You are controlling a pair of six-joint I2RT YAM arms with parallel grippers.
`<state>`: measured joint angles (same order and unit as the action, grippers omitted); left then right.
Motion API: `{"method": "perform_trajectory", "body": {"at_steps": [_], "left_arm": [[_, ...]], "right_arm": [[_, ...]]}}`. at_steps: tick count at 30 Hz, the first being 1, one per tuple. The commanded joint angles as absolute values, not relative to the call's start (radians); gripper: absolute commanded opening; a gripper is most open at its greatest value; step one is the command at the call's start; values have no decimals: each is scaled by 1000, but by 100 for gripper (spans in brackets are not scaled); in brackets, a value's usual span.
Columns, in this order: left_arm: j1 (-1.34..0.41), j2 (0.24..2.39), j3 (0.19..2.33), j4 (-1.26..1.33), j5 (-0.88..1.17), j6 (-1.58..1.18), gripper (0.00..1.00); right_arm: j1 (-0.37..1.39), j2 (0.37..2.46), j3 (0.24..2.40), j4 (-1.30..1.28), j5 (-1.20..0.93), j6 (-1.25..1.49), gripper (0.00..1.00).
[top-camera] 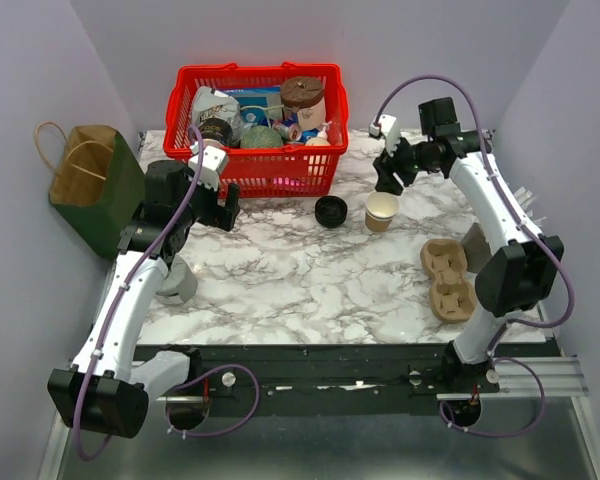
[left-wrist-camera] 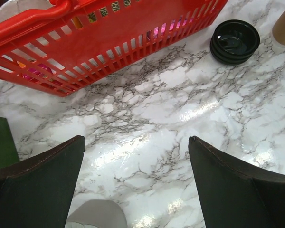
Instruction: Pack the takeout coffee
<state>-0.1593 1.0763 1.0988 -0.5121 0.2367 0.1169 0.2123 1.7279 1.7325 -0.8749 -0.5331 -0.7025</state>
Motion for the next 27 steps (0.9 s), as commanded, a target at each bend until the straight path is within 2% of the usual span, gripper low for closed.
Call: {"method": "perform_trajectory", "body": {"at_steps": [1,11,18,27], "left_arm": [[-166,1069,1089,-479,291,89,98],[-166,1088,1080,-431,305,75,98],[-167,1092,1071,-426,308,72,98],[-167,1100,1066,-425,308,72,98]], "right_arm": [[227,1842,1834,-1029,-551,-894,66],[250,1950,1859,-1114,-399,-1061,60],[265,1934,1783,-1101,-385,-1126,61],[275,1971,1796,-1149,-416,-1157,60]]}}
